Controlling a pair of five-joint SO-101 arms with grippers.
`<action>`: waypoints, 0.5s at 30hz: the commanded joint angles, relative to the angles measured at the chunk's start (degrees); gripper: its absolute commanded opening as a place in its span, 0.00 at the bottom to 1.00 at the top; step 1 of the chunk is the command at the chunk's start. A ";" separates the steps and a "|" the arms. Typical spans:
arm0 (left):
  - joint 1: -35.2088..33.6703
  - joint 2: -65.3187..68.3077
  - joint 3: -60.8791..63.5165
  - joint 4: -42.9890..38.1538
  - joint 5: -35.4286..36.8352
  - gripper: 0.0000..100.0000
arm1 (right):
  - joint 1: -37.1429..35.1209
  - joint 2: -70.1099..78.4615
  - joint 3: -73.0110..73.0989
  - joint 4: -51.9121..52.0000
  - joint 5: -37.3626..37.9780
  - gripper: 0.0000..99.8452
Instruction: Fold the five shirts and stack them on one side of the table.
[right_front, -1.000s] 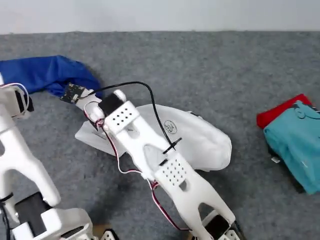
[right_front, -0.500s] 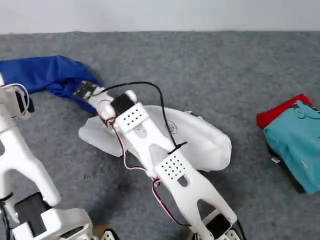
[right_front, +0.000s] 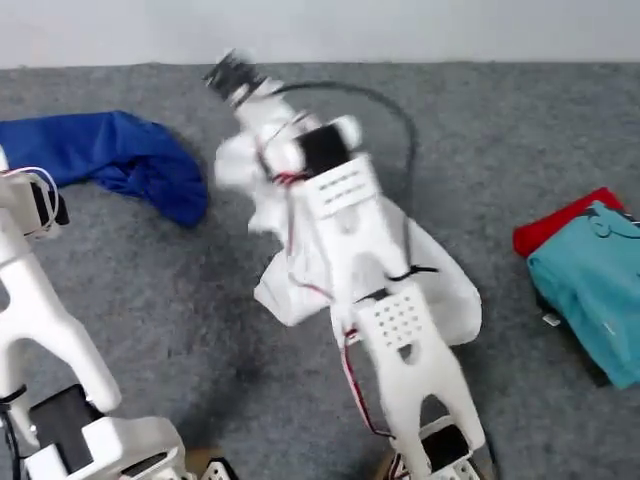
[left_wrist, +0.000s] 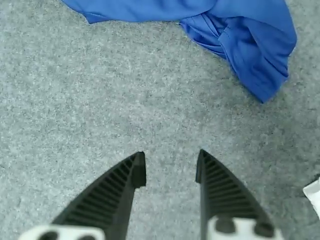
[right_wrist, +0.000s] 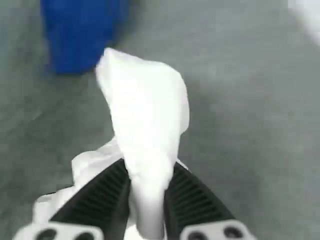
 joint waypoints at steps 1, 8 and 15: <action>-0.35 -0.88 -0.04 1.05 0.18 0.17 | 6.73 -9.27 0.88 2.59 -0.62 0.01; 3.08 -0.88 1.19 1.05 0.26 0.17 | 18.42 -20.70 24.26 2.59 -0.79 0.01; 22.86 -0.79 15.25 -1.58 0.18 0.17 | 22.81 -41.45 59.96 2.24 0.09 0.01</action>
